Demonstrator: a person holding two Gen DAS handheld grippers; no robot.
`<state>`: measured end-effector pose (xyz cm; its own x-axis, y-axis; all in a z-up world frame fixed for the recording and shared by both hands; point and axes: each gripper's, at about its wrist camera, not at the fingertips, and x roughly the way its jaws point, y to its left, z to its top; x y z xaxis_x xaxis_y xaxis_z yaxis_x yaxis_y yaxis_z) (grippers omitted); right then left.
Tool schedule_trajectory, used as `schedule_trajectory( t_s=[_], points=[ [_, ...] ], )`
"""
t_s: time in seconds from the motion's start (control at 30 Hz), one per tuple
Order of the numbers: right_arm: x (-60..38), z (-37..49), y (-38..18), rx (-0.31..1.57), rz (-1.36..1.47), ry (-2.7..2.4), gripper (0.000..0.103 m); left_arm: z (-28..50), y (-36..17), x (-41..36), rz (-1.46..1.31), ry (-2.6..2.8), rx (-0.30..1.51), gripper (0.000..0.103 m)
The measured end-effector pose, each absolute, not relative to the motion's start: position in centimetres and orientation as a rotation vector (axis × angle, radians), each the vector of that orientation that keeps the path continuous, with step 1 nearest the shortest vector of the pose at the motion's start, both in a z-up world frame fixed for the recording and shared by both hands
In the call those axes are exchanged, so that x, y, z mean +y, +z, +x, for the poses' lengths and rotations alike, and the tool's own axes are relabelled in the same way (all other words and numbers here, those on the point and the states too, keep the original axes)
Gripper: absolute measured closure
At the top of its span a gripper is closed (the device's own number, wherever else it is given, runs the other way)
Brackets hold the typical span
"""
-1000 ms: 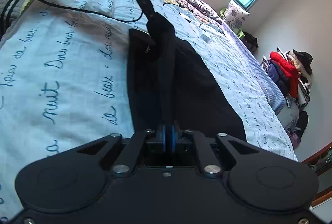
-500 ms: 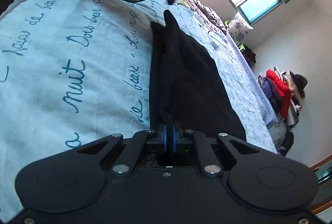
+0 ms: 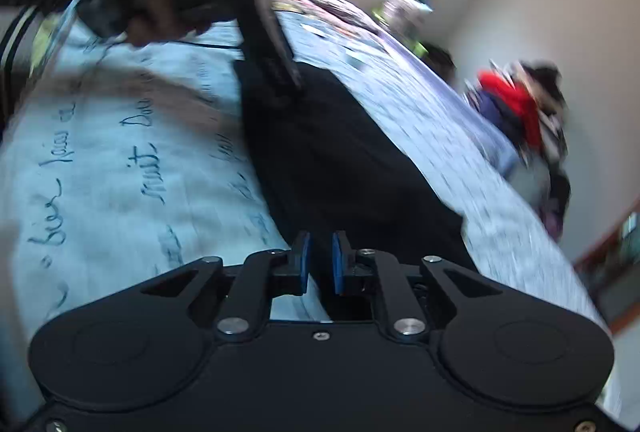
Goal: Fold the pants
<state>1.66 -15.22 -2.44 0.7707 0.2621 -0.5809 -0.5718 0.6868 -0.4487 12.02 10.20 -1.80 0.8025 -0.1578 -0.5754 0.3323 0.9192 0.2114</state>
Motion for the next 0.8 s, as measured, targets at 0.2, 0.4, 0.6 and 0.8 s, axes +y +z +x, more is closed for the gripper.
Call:
schedule_trajectory(
  t_s=[0.2, 0.4, 0.6, 0.8],
  points=[
    [-25.5, 2.2, -0.3, 0.644, -0.492, 0.241, 0.094, 10.3, -0.9, 1.7, 0.227, -0.706, 0.604, 0.044],
    [-29.8, 9.5, 0.4, 0.691, -0.318, 0.218, 0.093, 10.8, -3.4, -4.8, 0.263, -0.852, 0.671, 0.040],
    [-29.0, 16.9, -2.1, 0.883, -0.355, 0.307, 0.089, 9.5, -4.0, -6.7, 0.231, -0.947, 0.726, 0.040],
    [-30.0, 12.6, -2.5, 1.003, -0.467, 0.361, 0.087, 8.0, -4.5, -7.4, 0.258, -1.039, 0.710, 0.037]
  ],
)
